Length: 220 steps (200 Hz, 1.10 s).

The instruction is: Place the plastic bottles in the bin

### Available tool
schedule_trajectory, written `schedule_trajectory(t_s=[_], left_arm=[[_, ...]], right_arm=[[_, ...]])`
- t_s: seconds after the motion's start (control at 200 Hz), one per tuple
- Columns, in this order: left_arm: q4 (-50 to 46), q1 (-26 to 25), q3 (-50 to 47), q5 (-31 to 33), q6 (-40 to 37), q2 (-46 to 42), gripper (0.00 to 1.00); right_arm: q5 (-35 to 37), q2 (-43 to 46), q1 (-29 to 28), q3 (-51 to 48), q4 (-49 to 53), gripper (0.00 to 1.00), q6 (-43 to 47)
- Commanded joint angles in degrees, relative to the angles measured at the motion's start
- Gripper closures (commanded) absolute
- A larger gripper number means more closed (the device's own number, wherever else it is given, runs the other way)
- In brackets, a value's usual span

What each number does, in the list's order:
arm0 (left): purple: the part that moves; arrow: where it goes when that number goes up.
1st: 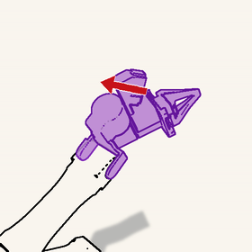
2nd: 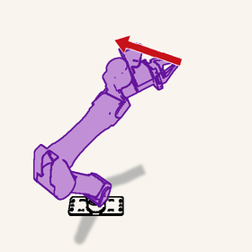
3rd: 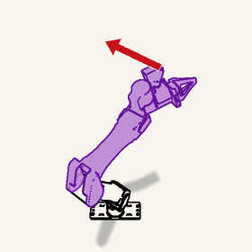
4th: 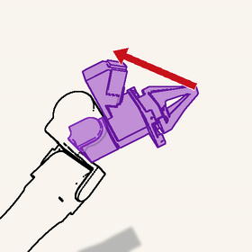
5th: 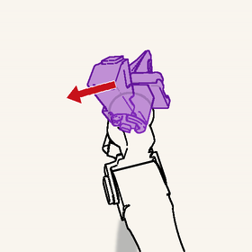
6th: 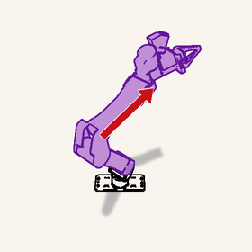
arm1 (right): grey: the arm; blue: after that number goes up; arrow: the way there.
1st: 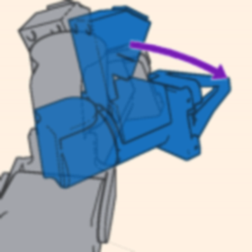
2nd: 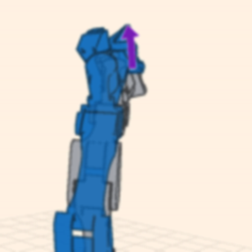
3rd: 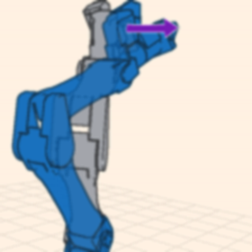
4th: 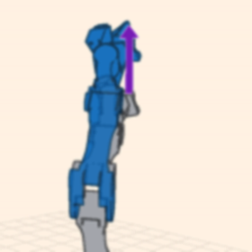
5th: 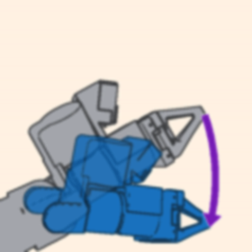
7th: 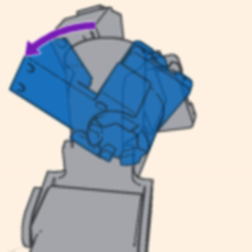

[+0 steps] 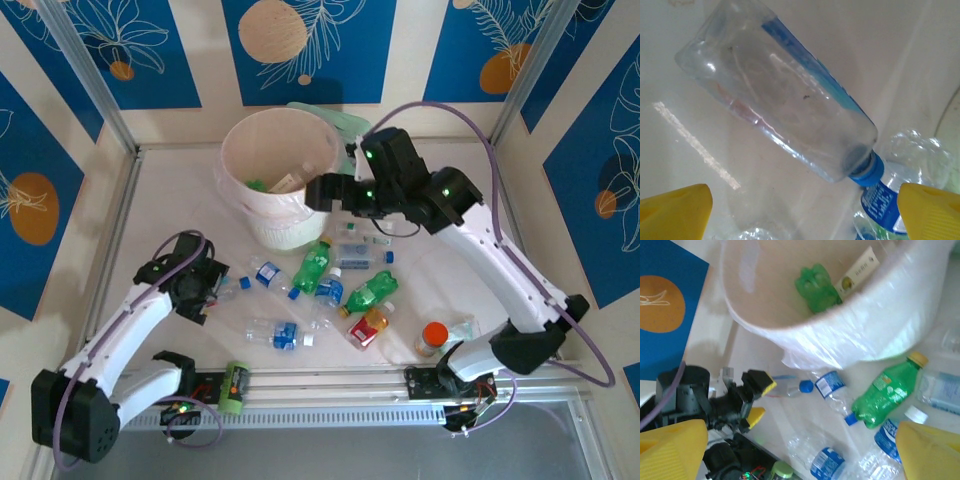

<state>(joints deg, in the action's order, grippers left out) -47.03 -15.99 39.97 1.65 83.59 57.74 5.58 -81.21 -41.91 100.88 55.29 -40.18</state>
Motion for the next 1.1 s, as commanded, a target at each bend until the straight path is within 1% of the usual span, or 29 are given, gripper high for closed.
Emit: schedule_trajectory(t_s=[0.0, 0.105, 0.215, 0.385, 0.635, 0.88, 1.095], left_arm=[[2.71, 1.16, 0.13, 0.13, 2.72, 1.57, 0.05], [2.76, 2.34, -0.07, 0.37, 2.63, 2.38, 0.05], [3.19, 4.19, -0.97, 0.39, 2.21, 2.38, 0.04], [3.95, 6.98, -2.29, -1.14, 1.62, 3.93, 0.04], [7.26, 10.13, -3.95, -2.78, 0.54, 6.52, 0.07], [10.66, 11.41, -4.26, -4.58, -1.59, 10.92, 0.10], [11.97, 11.81, -4.76, -5.68, -2.23, 12.24, 0.14]], right_arm=[[-1.00, 4.55, -0.52, -6.13, -3.98, 0.03, -1.52], [-1.62, 7.23, -1.05, -10.44, -5.39, 0.03, -2.37], [-2.41, 7.98, -1.31, -12.39, -6.56, 0.03, -3.02], [-2.51, 6.62, -2.37, -12.61, -7.54, 0.03, -3.50], [-2.66, 5.02, -3.87, -12.70, -8.31, 0.03, -3.92], [-2.16, 3.53, -5.53, -12.87, -8.13, 0.03, -4.11], [-1.59, 3.06, -6.56, -12.98, -8.26, 0.05, -4.29]])
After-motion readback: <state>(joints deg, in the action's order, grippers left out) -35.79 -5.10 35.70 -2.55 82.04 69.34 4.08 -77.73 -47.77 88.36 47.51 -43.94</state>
